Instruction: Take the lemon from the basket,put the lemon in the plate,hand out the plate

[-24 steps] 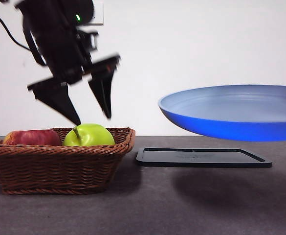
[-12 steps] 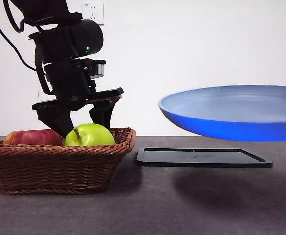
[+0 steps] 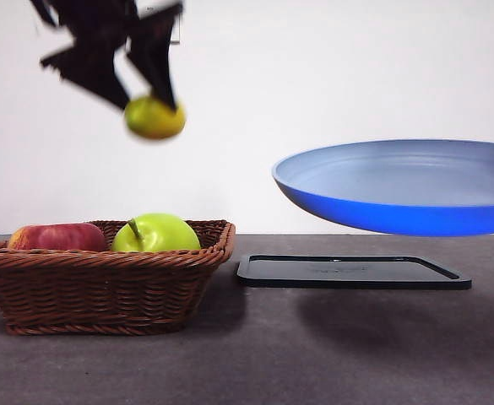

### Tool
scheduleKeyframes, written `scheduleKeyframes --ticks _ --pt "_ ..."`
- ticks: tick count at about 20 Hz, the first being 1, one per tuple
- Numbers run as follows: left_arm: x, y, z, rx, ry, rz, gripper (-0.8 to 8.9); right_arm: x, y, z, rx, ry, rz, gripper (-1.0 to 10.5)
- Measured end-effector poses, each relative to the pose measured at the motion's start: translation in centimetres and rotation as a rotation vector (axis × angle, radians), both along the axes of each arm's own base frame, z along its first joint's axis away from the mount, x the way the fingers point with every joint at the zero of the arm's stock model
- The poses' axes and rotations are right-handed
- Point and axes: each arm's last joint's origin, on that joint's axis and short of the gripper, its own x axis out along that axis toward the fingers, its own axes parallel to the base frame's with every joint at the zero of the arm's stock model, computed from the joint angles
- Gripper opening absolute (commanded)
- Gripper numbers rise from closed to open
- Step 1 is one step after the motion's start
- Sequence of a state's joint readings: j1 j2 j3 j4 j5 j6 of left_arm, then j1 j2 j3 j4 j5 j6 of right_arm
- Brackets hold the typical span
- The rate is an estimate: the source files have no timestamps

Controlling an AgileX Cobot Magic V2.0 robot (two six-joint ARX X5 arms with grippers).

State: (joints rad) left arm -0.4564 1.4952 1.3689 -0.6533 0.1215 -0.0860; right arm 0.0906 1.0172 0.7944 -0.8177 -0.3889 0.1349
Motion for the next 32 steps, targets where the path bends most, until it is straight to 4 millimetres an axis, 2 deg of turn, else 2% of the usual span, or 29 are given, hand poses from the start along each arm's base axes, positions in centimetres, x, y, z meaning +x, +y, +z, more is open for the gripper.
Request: scheduleKeyframes --ticks 1,3,6,10,14,17,21,32 --pt "-1.3 -0.6 1.1 -0.069 -0.006 -0.09 1.78 0.1 0.0 -0.1 0.002 0.004 -0.003 0.0" --pt "-3.8 -3.0 2.1 -0.153 0.01 -0.262 1.78 0.1 0.0 -0.1 0.007 0.015 -0.013 0.0" --pt "-6.5 -6.9 1.6 -0.141 0.031 -0.403 1.78 0.1 0.0 -0.2 0.013 0.023 -0.019 0.0" --pt "-9.3 -12.0 0.1 -0.066 -0.013 -0.49 1.79 0.1 0.2 -0.1 0.076 0.033 0.014 0.0" --pt "-9.8 -15.2 -3.1 0.005 0.041 -0.537 1.8 0.0 0.2 -0.2 0.076 0.045 0.014 0.0" --pt "-9.6 -16.3 -5.1 0.05 0.085 -0.545 1.86 0.0 0.2 -0.2 0.076 0.045 0.013 0.0" --pt "-9.6 -16.5 -5.9 0.095 0.089 -0.525 3.79 0.0 0.2 -0.2 0.072 0.049 0.011 0.0" --pt "-9.9 -16.7 -5.9 0.085 0.098 -0.543 3.9 0.3 0.2 -0.5 0.081 0.082 -0.007 0.0"
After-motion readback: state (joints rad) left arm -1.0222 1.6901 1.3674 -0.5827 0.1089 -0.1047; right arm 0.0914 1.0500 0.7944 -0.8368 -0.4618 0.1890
